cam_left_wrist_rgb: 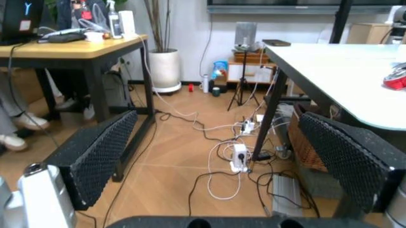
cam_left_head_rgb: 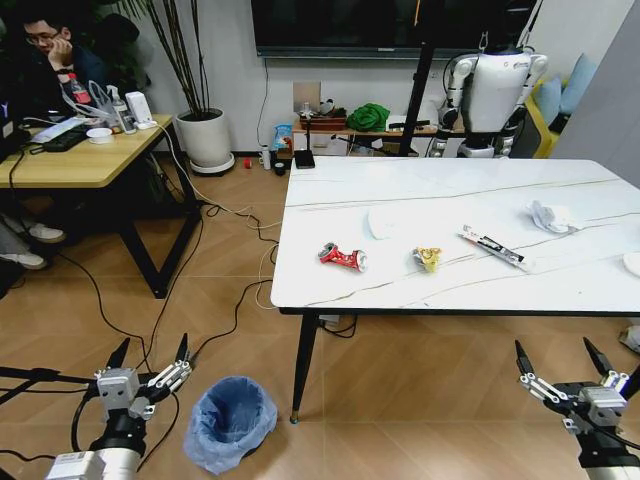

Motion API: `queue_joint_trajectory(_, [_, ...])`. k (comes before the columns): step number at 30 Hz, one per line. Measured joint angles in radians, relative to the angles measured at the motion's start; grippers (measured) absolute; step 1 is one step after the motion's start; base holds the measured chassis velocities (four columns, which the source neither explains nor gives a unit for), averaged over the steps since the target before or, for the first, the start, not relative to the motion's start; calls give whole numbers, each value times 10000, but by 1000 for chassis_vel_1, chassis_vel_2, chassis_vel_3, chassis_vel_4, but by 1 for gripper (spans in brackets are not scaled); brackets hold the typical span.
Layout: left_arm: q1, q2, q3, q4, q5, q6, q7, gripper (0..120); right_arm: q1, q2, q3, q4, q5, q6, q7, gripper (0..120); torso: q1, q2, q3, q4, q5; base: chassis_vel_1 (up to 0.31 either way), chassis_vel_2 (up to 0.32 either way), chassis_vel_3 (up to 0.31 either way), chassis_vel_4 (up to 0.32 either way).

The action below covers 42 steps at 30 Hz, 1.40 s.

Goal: Pick up the trash bin and place the trash from the table into it.

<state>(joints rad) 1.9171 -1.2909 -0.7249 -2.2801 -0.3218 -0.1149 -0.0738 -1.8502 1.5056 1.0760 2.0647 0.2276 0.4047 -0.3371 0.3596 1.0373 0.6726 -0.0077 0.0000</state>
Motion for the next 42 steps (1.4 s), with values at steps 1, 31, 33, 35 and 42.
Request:
queue_joint_trajectory(1, [22, -22, -68, 118, -6, -190, 184, 100, -16, -2, 11, -11, -1, 15, 0, 100, 0, 0, 0, 0, 1, 0, 0, 0, 0])
queue_joint_trajectory(31, [24, -10, -43, 234, 94, -364, 141, 100, -75, 342, 22, 70, -148, 169, -30, 100, -143, -307, -161, 0, 0, 0, 0, 0, 0])
queue_joint_trajectory(33, [44, -11, -38, 210, 93, -364, 140, 100, -75, 355, 22, 98, -150, 175, -33, 100, -203, -440, -234, 0, 0, 0, 0, 0, 0])
queue_joint_trajectory(35, [55, -11, -37, 205, 93, -364, 141, 100, -75, 358, 23, 103, -150, 179, -34, 100, -228, -496, -265, 0, 0, 0, 0, 0, 0])
queue_joint_trajectory(42, [97, -29, -19, 172, 94, -365, 142, 100, -72, 400, 33, 150, -146, 198, -39, 100, -403, -899, -494, 0, 0, 0, 0, 0, 0])
